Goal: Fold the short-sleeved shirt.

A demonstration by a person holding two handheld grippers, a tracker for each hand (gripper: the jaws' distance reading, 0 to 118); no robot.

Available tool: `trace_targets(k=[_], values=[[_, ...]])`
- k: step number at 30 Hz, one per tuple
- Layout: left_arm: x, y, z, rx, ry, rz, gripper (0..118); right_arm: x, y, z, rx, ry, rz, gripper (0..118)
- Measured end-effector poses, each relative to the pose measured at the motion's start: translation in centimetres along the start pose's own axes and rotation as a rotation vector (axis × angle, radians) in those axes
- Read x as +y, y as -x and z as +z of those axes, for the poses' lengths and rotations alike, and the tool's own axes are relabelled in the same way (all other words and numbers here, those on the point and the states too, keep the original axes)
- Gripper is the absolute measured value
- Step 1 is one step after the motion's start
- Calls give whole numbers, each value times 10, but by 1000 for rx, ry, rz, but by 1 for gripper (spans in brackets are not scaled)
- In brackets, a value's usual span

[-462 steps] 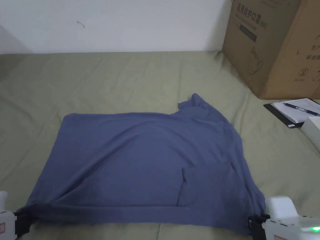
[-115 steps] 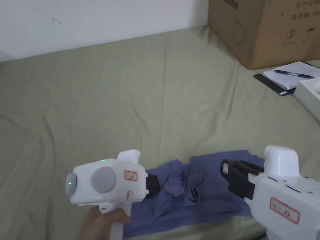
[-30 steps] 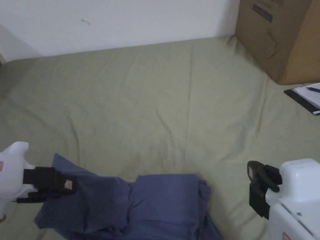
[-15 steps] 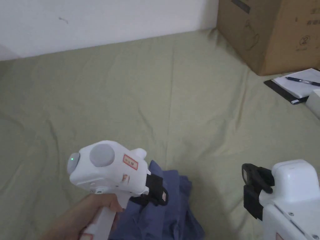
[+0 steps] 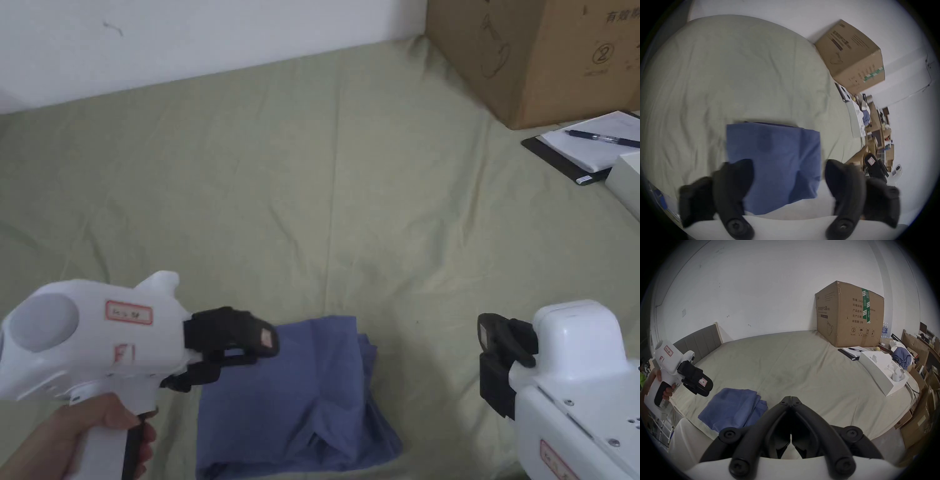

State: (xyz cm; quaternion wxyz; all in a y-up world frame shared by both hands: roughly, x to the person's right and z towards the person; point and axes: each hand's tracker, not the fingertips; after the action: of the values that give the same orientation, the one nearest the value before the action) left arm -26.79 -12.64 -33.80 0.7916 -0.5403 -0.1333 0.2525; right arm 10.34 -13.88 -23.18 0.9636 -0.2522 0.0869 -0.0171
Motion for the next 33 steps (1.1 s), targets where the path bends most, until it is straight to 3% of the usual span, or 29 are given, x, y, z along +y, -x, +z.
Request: trace_targets(k=[2, 3, 10, 13, 24, 30, 33], values=[[-5, 6, -2, -17, -14, 27, 11, -1, 2, -1, 9, 5, 3, 0], [-9, 9, -9, -14, -1, 44, 0, -2, 3, -2, 12, 9, 4, 0], [-26, -21, -48, -60, 63, -71, 0, -5, 2, -4, 16, 25, 14, 0], [-34, -32, -81, -27, 185, -121, 0, -5, -5, -5, 12, 28, -5, 0], [-57, -71, -153, -62, 325, -206, 0, -12, -17, -6, -9, 52, -26, 0], [-52, -60, -103, -158, 236, -177, 0, -6, -8, -6, 43, 44, -17, 0], [-46, -32, -51, -168, 116, -139, 0, -5, 11, -14, 145, 53, -23, 0]])
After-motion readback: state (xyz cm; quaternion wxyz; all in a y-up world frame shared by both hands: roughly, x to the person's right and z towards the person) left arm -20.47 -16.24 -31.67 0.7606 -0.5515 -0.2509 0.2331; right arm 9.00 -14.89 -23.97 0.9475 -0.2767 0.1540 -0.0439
